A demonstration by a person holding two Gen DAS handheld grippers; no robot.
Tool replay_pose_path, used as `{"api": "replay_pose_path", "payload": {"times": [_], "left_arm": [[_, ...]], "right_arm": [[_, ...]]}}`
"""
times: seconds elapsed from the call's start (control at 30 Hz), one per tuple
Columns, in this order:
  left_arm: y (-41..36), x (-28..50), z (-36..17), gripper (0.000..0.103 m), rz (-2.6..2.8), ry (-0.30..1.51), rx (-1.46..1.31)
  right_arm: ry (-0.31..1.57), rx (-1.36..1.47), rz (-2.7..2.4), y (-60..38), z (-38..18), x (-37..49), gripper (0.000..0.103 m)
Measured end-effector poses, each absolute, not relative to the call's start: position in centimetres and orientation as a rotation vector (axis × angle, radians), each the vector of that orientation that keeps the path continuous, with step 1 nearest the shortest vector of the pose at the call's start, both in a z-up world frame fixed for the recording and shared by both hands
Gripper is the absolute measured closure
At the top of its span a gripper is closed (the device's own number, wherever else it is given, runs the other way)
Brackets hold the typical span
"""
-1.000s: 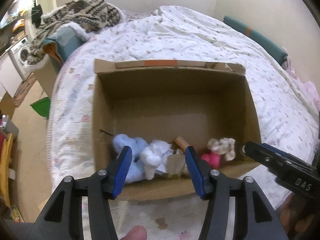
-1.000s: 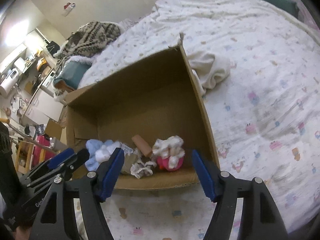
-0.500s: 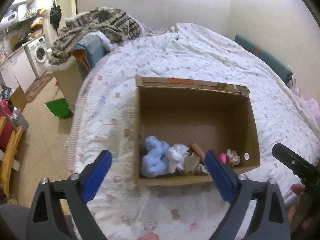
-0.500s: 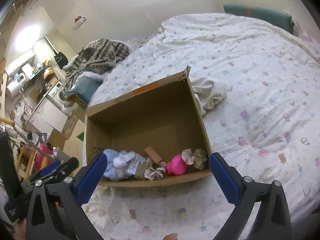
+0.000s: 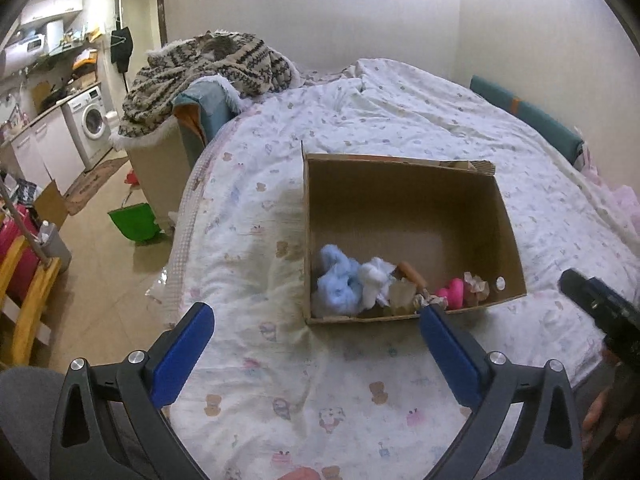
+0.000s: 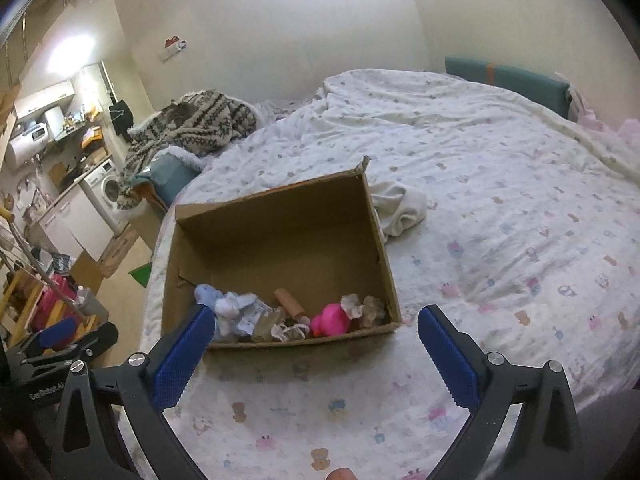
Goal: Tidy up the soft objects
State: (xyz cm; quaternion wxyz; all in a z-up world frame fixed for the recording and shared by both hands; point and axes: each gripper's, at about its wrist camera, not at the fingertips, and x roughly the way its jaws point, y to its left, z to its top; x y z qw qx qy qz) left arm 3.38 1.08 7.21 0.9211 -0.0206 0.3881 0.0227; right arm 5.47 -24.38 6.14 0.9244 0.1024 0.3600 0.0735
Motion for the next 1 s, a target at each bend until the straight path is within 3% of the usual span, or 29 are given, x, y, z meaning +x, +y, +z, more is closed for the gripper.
{"api": "replay_pose_path", "payload": {"times": [1.0], "left_arm": [[0.3,3.8,5.1,0.001,0.031,0.81,-0.036]], "right_arm": [[0.782,0.11,0.15,-22.5,3.2,6.0,0.0]]}}
